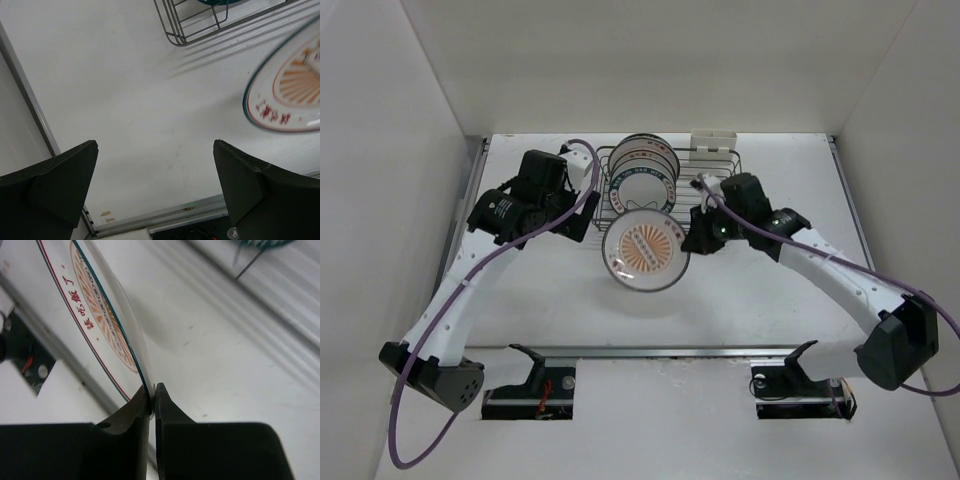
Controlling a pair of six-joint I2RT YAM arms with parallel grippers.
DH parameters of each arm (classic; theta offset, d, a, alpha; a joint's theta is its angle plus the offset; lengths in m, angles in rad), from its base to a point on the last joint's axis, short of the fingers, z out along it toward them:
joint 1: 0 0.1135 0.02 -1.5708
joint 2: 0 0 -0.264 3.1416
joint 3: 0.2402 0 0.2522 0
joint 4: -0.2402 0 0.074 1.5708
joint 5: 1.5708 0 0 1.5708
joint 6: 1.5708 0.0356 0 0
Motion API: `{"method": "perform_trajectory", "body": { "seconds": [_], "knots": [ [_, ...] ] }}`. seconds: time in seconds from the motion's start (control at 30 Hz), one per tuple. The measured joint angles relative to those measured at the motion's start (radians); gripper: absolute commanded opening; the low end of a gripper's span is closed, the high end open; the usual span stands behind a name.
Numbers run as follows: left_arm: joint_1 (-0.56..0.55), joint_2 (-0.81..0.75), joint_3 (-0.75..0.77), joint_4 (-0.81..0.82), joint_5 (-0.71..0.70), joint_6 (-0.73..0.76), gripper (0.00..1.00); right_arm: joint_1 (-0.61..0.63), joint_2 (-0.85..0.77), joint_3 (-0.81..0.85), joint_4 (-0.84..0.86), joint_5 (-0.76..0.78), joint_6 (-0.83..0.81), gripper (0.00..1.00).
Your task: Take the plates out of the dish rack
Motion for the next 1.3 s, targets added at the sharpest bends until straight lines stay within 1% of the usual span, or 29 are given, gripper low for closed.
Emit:
{"method": "perform_trajectory", "body": {
  "seconds": [0.13, 0.23, 0.33, 0.53, 0.6, 0.7, 0.73, 0.77, 0.87, 1.0, 1.07, 1.13, 1.17, 1.23, 1.3],
  "knots": [
    [0.000, -0.013, -0.039, 0.008, -0.030, -0.008, 1.00, 0.070, 0.000, -0.153, 0.040, -0.079, 0.095, 0.00],
    [0.000, -0.029, -0.083, 0.008, -0.054, -0.015, 1.00, 0.114, 0.012, -0.239, 0.112, -0.124, 0.172, 0.00],
    [0.000, -0.043, -0.125, 0.009, -0.080, -0.026, 1.00, 0.138, 0.074, -0.269, 0.185, -0.153, 0.242, 0.00],
    [0.000, -0.058, -0.179, 0.011, -0.142, -0.040, 1.00, 0.172, 0.281, -0.270, 0.330, -0.142, 0.345, 0.01],
    [0.000, -0.058, -0.190, 0.015, -0.167, -0.041, 1.00, 0.179, 0.341, -0.270, 0.355, -0.134, 0.377, 0.06],
    [0.000, -0.059, -0.195, 0.016, -0.198, -0.041, 1.00, 0.190, 0.396, -0.250, 0.383, -0.140, 0.419, 0.28],
    [0.000, -0.061, -0.195, 0.017, -0.208, -0.041, 1.00, 0.198, 0.404, -0.241, 0.391, -0.124, 0.425, 0.34],
    [0.000, -0.064, -0.195, 0.016, -0.215, -0.041, 1.00, 0.206, 0.405, -0.235, 0.397, -0.115, 0.431, 0.45],
    [0.000, -0.075, -0.195, 0.017, -0.232, -0.041, 1.00, 0.231, 0.405, -0.222, 0.405, -0.081, 0.439, 0.59],
    [0.000, -0.080, -0.195, 0.017, -0.241, -0.041, 1.00, 0.262, 0.374, -0.219, 0.360, -0.008, 0.423, 0.69],
    [0.000, -0.080, -0.195, 0.017, -0.241, -0.040, 1.00, 0.271, 0.323, -0.219, 0.311, 0.033, 0.408, 0.70],
    [0.000, -0.082, -0.201, 0.025, -0.245, -0.040, 1.00, 0.276, 0.251, -0.212, 0.251, 0.077, 0.386, 0.78],
    [0.000, -0.083, -0.210, 0.032, -0.248, -0.039, 1.00, 0.276, 0.212, -0.201, 0.219, 0.102, 0.375, 0.78],
    [0.001, -0.084, -0.230, 0.041, -0.253, -0.038, 1.00, 0.276, 0.143, -0.161, 0.157, 0.144, 0.348, 0.84],
    [0.014, -0.076, -0.249, 0.044, -0.239, -0.036, 1.00, 0.275, 0.082, -0.087, 0.096, 0.198, 0.312, 0.85]
  ]
}}
